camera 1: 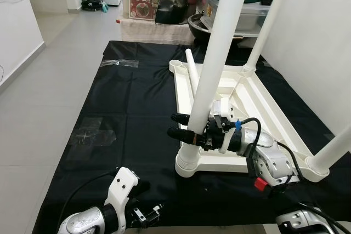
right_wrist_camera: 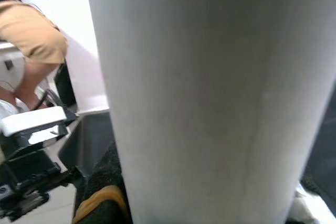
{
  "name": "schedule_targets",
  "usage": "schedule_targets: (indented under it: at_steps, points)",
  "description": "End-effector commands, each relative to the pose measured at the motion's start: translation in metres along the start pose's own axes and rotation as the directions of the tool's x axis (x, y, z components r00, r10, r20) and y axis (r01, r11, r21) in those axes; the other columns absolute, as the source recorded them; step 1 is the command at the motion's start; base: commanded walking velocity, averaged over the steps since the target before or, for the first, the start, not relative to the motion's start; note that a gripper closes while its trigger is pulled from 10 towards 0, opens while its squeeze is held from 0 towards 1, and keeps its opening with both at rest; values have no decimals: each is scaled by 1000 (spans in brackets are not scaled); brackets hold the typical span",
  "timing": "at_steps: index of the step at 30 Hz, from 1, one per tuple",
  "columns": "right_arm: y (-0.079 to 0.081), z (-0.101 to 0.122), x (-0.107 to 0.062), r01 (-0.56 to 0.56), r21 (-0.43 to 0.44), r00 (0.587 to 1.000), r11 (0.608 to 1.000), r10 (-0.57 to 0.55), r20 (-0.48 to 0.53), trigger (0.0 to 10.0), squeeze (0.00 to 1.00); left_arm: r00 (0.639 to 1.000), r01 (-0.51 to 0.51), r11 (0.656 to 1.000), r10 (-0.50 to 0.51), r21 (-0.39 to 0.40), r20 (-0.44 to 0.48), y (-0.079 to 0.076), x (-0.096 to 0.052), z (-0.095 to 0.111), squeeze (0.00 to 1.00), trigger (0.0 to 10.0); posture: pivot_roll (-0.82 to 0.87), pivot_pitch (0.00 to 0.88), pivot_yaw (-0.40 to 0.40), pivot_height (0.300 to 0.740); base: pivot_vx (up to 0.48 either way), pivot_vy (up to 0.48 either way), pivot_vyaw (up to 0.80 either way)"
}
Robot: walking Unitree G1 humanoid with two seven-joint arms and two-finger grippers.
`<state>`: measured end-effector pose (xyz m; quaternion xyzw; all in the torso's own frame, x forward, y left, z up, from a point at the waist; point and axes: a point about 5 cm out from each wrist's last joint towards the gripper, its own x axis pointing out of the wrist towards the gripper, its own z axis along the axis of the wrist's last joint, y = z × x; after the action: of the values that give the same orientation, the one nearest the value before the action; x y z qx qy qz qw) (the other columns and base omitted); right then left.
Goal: Building children table
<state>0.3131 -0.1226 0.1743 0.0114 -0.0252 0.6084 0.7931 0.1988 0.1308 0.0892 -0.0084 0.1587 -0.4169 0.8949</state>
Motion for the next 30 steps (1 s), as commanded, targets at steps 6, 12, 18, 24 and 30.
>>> schedule_targets:
  at_steps: [6,12,18,24,30]
  points:
    - [10,-27,1,-44,160,999,986,48,-23,10000,0,1000,23,1000,-23,5,-13,-2,3,-1,0,10000,93,0,-106,740,0,0,0]
    - [13,-26,6,53,138,998,989,-56,23,10000,0,1000,21,1000,-21,1,-14,-3,3,-2,0,10000,88,0,-108,740,0,0,0]
    - [17,-26,8,173,98,982,980,-179,60,10000,0,1000,18,1000,-18,0,-13,-2,2,-3,0,10000,83,0,-105,740,0,0,0]
    - [28,-27,10,267,76,957,961,-273,95,10000,0,1000,15,1000,-15,7,-14,0,2,-2,0,10000,80,0,-103,740,0,0,0]
    - [32,-29,14,326,-8,945,945,-326,41,10000,0,1000,13,1000,-13,9,-14,1,2,-2,0,10000,72,0,-101,740,0,0,0]
